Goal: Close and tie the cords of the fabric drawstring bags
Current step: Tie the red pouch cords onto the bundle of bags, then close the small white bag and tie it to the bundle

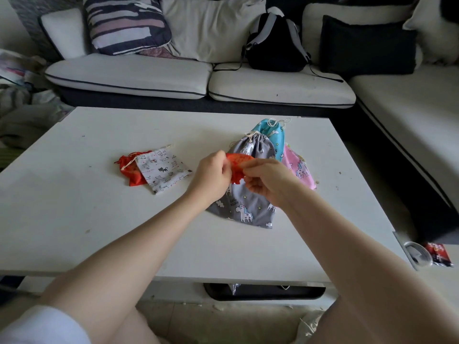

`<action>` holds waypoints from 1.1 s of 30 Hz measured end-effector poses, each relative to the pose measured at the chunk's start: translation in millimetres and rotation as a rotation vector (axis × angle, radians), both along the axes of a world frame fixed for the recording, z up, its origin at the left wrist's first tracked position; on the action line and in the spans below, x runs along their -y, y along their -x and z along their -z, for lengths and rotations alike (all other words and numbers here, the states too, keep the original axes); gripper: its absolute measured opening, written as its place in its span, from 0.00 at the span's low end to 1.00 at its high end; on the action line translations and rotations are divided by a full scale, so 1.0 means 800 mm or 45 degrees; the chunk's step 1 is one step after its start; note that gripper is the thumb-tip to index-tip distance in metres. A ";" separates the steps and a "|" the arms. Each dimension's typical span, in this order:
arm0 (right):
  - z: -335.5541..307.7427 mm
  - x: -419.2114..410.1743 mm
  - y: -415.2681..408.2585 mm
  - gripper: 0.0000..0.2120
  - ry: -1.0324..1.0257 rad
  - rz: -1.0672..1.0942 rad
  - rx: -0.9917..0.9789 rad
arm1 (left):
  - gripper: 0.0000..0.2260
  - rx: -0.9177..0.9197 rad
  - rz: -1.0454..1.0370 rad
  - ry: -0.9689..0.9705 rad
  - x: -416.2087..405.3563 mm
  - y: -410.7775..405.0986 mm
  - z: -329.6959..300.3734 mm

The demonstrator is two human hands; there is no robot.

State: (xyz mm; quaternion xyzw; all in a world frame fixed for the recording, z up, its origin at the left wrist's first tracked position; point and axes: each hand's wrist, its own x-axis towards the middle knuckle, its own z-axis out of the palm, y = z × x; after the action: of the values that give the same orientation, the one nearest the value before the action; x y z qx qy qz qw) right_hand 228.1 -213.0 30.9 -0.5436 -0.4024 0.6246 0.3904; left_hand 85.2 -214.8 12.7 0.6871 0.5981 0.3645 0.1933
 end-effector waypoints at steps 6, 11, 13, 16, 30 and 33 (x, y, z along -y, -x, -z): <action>0.018 -0.018 0.000 0.15 -0.031 0.140 0.006 | 0.03 -0.076 -0.083 0.122 -0.014 0.001 0.012; 0.030 -0.033 -0.005 0.16 -0.041 0.172 -0.041 | 0.05 0.004 -0.026 0.223 -0.038 0.007 0.027; 0.036 -0.039 -0.011 0.16 -0.113 0.146 -0.021 | 0.05 0.033 -0.013 0.234 -0.047 0.007 0.034; 0.042 -0.051 -0.017 0.13 -0.366 0.100 0.097 | 0.05 0.110 -0.025 0.175 -0.064 0.002 0.032; 0.139 -0.148 -0.001 0.14 -0.253 -0.850 1.795 | 0.22 -0.112 -0.160 0.641 -0.129 0.080 0.135; 0.120 -0.161 0.024 0.17 -0.265 -0.735 1.956 | 0.15 -0.118 -0.359 0.660 -0.152 0.134 0.160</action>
State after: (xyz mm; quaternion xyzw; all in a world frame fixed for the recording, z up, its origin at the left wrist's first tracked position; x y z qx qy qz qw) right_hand 209.1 -84.0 -64.8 -0.6556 -0.7366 0.1142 -0.1209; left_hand -22.3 -93.1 -115.2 0.5409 0.7690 0.1911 0.2822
